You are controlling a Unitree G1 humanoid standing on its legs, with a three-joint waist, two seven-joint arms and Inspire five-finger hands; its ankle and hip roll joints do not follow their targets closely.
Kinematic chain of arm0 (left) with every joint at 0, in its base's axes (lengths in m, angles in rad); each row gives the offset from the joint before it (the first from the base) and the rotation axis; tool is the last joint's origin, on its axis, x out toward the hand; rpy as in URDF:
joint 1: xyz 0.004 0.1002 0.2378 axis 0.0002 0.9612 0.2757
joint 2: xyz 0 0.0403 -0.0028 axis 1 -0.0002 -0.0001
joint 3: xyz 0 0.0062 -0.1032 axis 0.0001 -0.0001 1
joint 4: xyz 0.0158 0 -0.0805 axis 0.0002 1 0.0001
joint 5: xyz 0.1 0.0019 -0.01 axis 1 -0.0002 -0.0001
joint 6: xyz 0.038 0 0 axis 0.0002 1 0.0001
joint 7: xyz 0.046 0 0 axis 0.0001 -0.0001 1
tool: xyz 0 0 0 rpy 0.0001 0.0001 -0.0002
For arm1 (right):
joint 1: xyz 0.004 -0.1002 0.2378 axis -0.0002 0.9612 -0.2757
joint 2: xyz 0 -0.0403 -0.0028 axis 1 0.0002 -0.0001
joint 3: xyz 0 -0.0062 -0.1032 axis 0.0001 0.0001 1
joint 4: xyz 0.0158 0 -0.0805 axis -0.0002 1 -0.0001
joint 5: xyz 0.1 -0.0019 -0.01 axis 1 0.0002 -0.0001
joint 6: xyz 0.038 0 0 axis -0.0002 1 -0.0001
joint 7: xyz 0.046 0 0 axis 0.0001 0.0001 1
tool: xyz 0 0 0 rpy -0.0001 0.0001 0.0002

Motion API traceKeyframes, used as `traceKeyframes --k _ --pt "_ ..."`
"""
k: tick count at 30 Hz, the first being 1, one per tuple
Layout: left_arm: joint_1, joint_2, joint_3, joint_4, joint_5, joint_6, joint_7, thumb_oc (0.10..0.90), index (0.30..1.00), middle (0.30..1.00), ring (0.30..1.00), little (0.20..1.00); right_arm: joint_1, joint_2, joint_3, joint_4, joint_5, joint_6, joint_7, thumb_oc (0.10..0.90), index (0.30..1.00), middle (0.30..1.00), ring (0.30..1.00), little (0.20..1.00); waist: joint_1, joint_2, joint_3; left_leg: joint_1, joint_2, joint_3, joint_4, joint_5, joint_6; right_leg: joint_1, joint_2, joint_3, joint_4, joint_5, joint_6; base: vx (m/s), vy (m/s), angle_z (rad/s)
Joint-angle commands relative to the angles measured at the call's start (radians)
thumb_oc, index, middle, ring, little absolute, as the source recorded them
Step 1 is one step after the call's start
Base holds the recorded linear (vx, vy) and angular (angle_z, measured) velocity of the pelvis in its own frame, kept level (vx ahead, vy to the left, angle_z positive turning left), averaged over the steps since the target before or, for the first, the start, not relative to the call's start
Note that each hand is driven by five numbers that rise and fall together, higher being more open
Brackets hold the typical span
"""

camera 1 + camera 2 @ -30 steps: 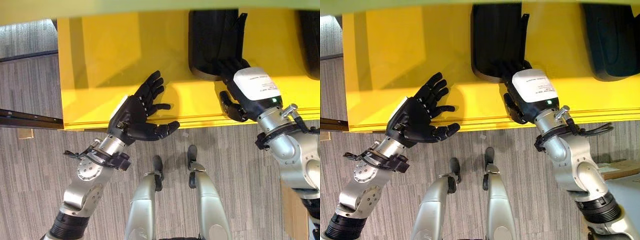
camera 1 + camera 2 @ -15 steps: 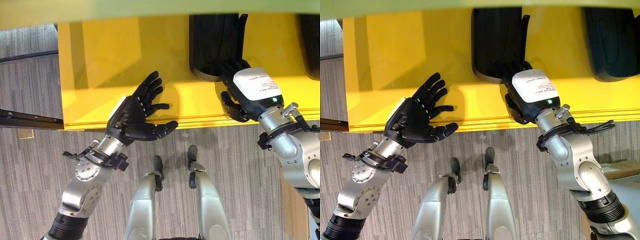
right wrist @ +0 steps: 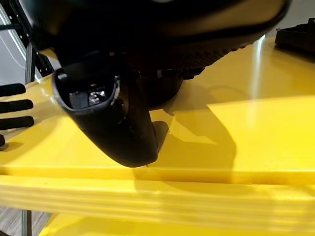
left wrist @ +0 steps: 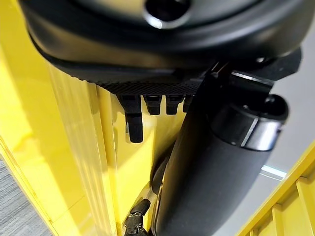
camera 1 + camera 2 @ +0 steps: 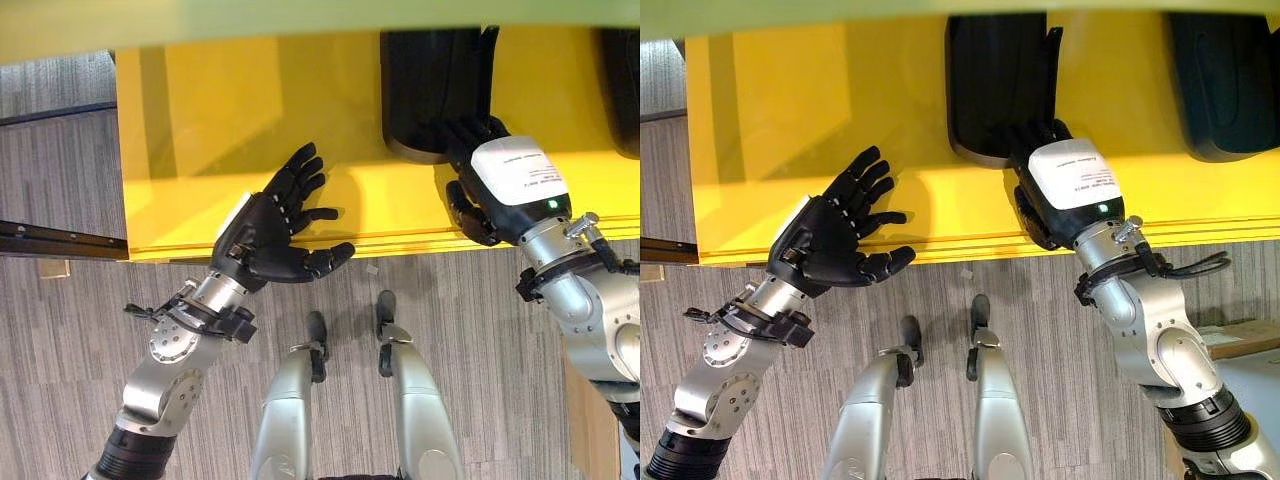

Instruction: Move parts from the plastic box to the shelf.

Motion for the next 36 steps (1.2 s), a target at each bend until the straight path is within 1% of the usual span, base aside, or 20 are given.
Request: traceKeyframes --k 1,2,3,4,7,9,16,17,18,19,20,22,23,24,25,27,28,32,36 --pt "0.079 0.018 0.020 -0.027 -0.004 -0.011 -0.003 0.900 1.000 1.000 1.000 1.000 -0.021 -0.041 -0.105 0.008 0.050 -0.009 -0.198 0.900 1.000 1.000 1.000 1.000 -0.014 0.045 -0.012 0.035 0.011 -0.035 -0.152 0.127 -0.055 0.048 0.042 -0.037 0.152 -0.183 -0.005 0.00 0.041 -0.05" --pt "0.078 0.014 0.020 -0.025 -0.003 -0.010 -0.008 0.900 1.000 1.000 1.000 1.000 -0.022 -0.031 -0.112 0.006 0.057 -0.022 -0.223 0.900 1.000 1.000 1.000 1.000 -0.015 0.048 -0.012 0.034 0.011 -0.034 -0.154 0.129 -0.057 0.046 0.043 -0.036 0.153 -0.183 -0.007 0.00 0.047 -0.04" --pt "0.079 0.014 0.020 -0.021 -0.010 -0.016 -0.010 0.900 1.000 1.000 1.000 1.000 -0.016 -0.024 -0.124 0.008 0.070 -0.051 -0.259 0.900 1.000 1.000 1.000 1.000 -0.017 0.052 -0.012 0.035 0.010 -0.033 -0.156 0.128 -0.056 0.045 0.041 -0.037 0.152 -0.184 -0.007 -0.01 0.041 -0.03" --pt "0.081 0.014 0.023 -0.020 -0.012 -0.016 -0.013 0.900 1.000 1.000 1.000 1.000 -0.015 -0.019 -0.130 0.007 0.067 -0.058 -0.261 0.900 1.000 1.000 1.000 1.000 -0.018 0.054 -0.012 0.034 0.008 -0.033 -0.154 0.126 -0.056 0.045 0.040 -0.037 0.151 -0.184 -0.008 -0.01 0.041 -0.02" --pt "0.084 0.013 0.027 -0.014 -0.020 -0.025 -0.023 0.900 1.000 1.000 1.000 1.000 -0.017 -0.015 -0.135 0.005 0.067 -0.063 -0.264 0.900 1.000 1.000 1.000 1.000 -0.018 0.059 -0.012 0.030 0.005 -0.034 -0.150 0.124 -0.056 0.039 0.040 -0.036 0.152 -0.183 -0.009 0.00 0.004 -0.01" --pt "0.093 0.014 0.029 -0.015 -0.024 -0.032 -0.032 0.900 1.000 1.000 1.000 1.000 -0.013 -0.016 -0.137 0.005 0.065 -0.081 -0.282 0.900 1.000 1.000 1.000 1.000 -0.017 0.062 -0.012 0.028 0.004 -0.034 -0.150 0.123 -0.056 0.039 0.038 -0.038 0.150 -0.183 -0.010 0.00 0.000 0.00" --pt "0.100 0.014 0.032 -0.017 -0.026 -0.035 -0.039 0.900 1.000 1.000 1.000 1.000 -0.020 -0.018 -0.132 -0.003 0.079 -0.096 -0.307 0.900 1.000 1.000 1.000 1.000 -0.013 0.065 -0.012 0.028 0.001 -0.036 -0.155 0.125 -0.055 0.039 0.037 -0.040 0.144 -0.181 -0.010 0.00 0.000 0.00" --pt "0.100 0.013 0.031 -0.019 -0.027 -0.036 -0.037 0.900 1.000 1.000 1.000 1.000 -0.023 -0.016 -0.131 -0.003 0.103 -0.112 -0.330 0.900 1.000 1.000 1.000 1.000 -0.012 0.066 -0.012 0.028 0.001 -0.036 -0.157 0.125 -0.054 0.039 0.037 -0.041 0.143 -0.181 -0.011 0.00 0.000 0.00" --pt "0.098 0.011 0.029 -0.021 -0.026 -0.035 -0.034 0.900 1.000 1.000 1.000 1.000 -0.028 -0.004 -0.134 -0.011 0.157 -0.164 -0.404 0.900 1.000 1.000 1.000 1.000 -0.012 0.068 -0.012 0.028 0.001 -0.035 -0.157 0.126 -0.054 0.039 0.038 -0.040 0.142 -0.179 -0.011 0.00 0.000 0.00" --pt "0.097 0.011 0.029 -0.020 -0.026 -0.034 -0.034 0.900 1.000 1.000 1.000 1.000 -0.029 -0.003 -0.134 -0.011 0.164 -0.168 -0.413 0.900 1.000 1.000 1.000 1.000 -0.012 0.068 -0.012 0.028 0.001 -0.035 -0.157 0.126 -0.054 0.039 0.038 -0.040 0.142 -0.179 -0.011 0.00 0.000 0.00" --pt "0.091 0.005 0.022 -0.022 -0.030 -0.030 -0.019 0.900 1.000 1.000 1.000 1.000 -0.033 0.022 -0.140 -0.023 0.245 -0.200 -0.487 0.900 1.000 1.000 1.000 1.000 -0.014 0.069 -0.012 0.026 0.001 -0.035 -0.156 0.126 -0.055 0.035 0.039 -0.039 0.143 -0.179 -0.012 0.00 0.000 0.00" --pt "0.087 -0.002 0.019 -0.021 -0.035 -0.024 -0.014 0.900 1.000 1.000 1.000 1.000 -0.033 0.047 -0.153 -0.029 0.232 -0.235 -0.563 0.900 1.000 1.000 1.000 1.000 -0.016 0.072 -0.012 0.028 0.000 -0.034 -0.158 0.125 -0.054 0.036 0.039 -0.037 0.143 -0.180 -0.012 0.00 0.017 0.00" --pt "0.086 -0.007 0.015 -0.021 -0.034 -0.018 -0.018 0.900 1.000 1.000 1.000 1.000 -0.031 0.066 -0.170 -0.033 0.164 -0.251 -0.648 0.900 1.000 1.000 1.000 1.000 -0.018 0.075 -0.012 0.029 -0.001 -0.034 -0.157 0.124 -0.054 0.035 0.039 -0.036 0.145 -0.181 -0.013 0.00 0.035 0.00" --pt "0.085 -0.009 0.013 -0.020 -0.032 -0.018 -0.020 0.900 1.000 1.000 1.000 1.000 -0.032 0.071 -0.173 -0.032 0.147 -0.251 -0.667 0.900 1.000 1.000 1.000 1.000 -0.019 0.076 -0.012 0.028 -0.001 -0.034 -0.157 0.123 -0.054 0.034 0.040 -0.036 0.145 -0.181 -0.013 0.00 0.058 -0.01" --pt "0.083 -0.015 0.001 -0.013 -0.021 -0.026 -0.042 0.900 1.000 1.000 1.000 1.000 -0.038 0.087 -0.201 -0.019 0.139 -0.224 -0.768 0.900 1.000 1.000 1.000 1.000 -0.020 0.081 -0.012 0.027 -0.001 -0.033 -0.156 0.122 -0.054 0.032 0.038 -0.034 0.145 -0.180 -0.014 0.00 0.045 -0.02" --pt "0.089 -0.018 -0.005 -0.013 -0.019 -0.033 -0.045 0.900 1.000 1.000 1.000 1.000 -0.035 0.094 -0.214 -0.010 0.153 -0.221 -0.809 0.900 1.000 1.000 1.000 1.000 -0.020 0.084 -0.012 0.028 -0.002 -0.033 -0.158 0.122 -0.054 0.033 0.037 -0.033 0.143 -0.180 -0.015 0.00 0.022 -0.01" --pt "0.096 -0.019 -0.009 -0.016 -0.022 -0.040 -0.040 0.900 1.000 1.000 1.000 1.000 -0.027 0.099 -0.232 -0.004 0.172 -0.227 -0.862 0.900 1.000 1.000 1.000 1.000 -0.021 0.087 -0.012 0.030 -0.002 -0.033 -0.161 0.122 -0.055 0.035 0.036 -0.031 0.140 -0.179 -0.015 0.00 0.032 0.01" --pt "0.111 -0.020 -0.016 -0.017 -0.037 -0.064 -0.020 0.900 1.000 1.000 1.000 1.000 -0.003 0.129 -0.283 -0.005 0.226 -0.269 -0.967 0.900 1.000 1.000 1.000 1.000 -0.028 0.098 -0.012 0.035 -0.006 -0.030 -0.170 0.121 -0.057 0.033 0.032 -0.028 0.139 -0.180 -0.016 0.00 0.051 -0.02" --pt "0.121 -0.022 -0.029 -0.029 -0.051 -0.085 -0.007 0.900 1.000 1.000 1.000 1.000 0.011 0.160 -0.310 -0.011 0.269 -0.276 -1.068 0.900 1.000 1.000 1.000 1.000 -0.035 0.111 -0.012 0.035 -0.010 -0.027 -0.170 0.120 -0.058 0.026 0.028 -0.020 0.142 -0.181 -0.019 0.00 0.051 -0.03"
